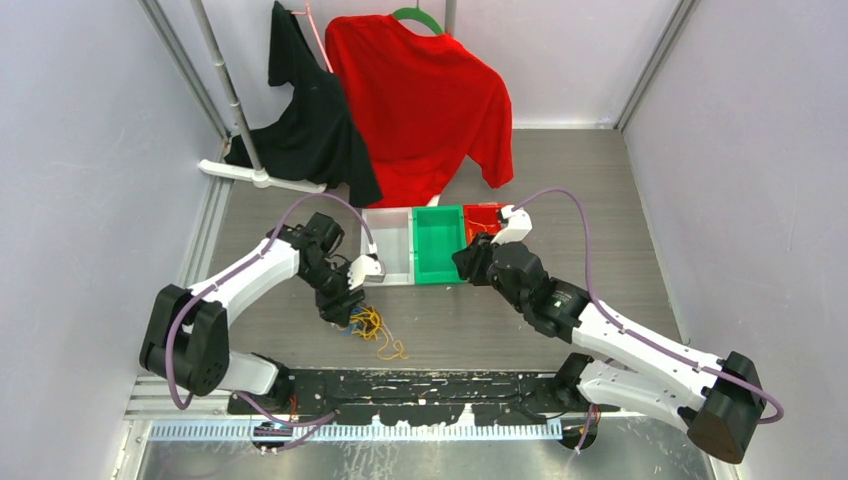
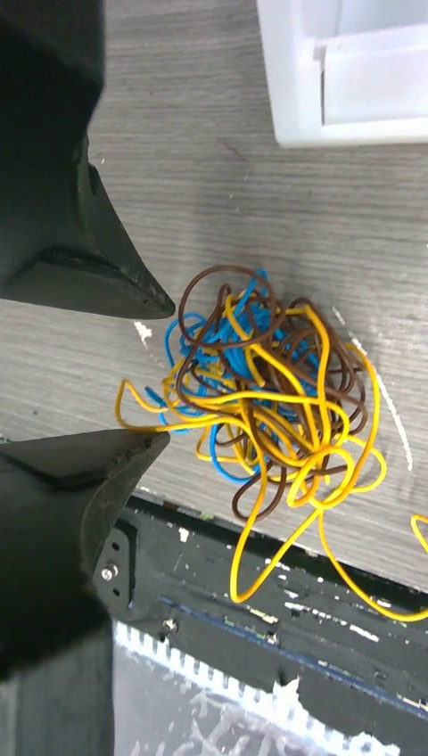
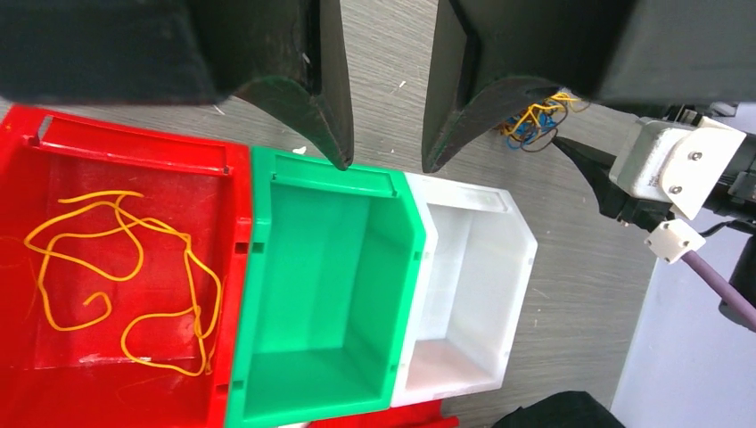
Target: Untangle the cables
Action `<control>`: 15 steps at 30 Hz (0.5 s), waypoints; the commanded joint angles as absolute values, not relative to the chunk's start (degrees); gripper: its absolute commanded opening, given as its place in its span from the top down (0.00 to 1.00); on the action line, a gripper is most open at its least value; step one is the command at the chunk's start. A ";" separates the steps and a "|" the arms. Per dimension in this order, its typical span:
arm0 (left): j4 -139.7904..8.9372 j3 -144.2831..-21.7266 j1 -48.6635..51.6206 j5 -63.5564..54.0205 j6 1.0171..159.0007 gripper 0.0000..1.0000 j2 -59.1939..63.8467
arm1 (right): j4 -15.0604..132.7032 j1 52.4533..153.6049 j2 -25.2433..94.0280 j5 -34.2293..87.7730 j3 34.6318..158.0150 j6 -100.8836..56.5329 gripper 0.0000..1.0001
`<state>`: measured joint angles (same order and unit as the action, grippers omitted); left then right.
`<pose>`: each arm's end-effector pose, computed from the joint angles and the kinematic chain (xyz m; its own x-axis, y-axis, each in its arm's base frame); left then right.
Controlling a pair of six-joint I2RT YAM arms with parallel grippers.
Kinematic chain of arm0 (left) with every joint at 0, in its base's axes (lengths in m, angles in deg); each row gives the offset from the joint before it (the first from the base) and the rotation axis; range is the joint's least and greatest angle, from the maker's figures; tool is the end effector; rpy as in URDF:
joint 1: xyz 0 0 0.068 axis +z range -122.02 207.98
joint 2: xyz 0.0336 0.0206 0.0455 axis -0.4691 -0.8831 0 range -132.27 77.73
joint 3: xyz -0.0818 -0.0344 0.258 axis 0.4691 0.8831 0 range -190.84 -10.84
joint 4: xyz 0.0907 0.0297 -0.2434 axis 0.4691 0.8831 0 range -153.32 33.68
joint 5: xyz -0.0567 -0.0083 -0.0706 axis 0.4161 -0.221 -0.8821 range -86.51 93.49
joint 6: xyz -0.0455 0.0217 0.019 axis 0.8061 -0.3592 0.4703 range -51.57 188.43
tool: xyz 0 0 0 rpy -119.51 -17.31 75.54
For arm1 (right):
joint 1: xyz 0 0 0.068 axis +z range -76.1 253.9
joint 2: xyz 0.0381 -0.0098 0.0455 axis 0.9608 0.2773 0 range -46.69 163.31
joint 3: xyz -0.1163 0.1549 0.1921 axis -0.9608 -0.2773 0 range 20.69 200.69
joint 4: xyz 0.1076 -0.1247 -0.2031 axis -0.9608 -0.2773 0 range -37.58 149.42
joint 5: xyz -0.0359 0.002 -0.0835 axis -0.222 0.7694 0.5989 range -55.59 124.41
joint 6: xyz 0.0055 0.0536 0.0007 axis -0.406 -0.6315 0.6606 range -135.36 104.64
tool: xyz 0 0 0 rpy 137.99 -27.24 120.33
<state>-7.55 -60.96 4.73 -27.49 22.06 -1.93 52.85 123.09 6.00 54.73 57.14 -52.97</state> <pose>0.1986 -0.1052 0.2006 -0.3589 0.8296 -0.4278 0.9230 0.2473 -0.2948 0.1473 0.1516 0.2710 -0.5063 0.2895 -0.8123 -0.2419 0.8565 0.4560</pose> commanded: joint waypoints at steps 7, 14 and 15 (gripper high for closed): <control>-4.24 -64.33 4.69 -31.35 19.08 1.00 2.41 | 51.78 122.57 4.98 57.15 59.46 -53.85 0.68; 7.43 -74.61 4.55 -31.94 20.03 1.00 10.45 | 55.15 122.63 7.86 50.90 61.65 -50.44 0.60; 7.93 -75.93 4.45 -31.70 21.55 1.00 11.44 | 56.18 122.60 8.61 49.83 62.10 -49.81 0.59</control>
<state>0.64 -69.38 4.73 -29.26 20.03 5.99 50.86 122.79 6.85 53.90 57.99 -52.55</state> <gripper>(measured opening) 0.011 0.388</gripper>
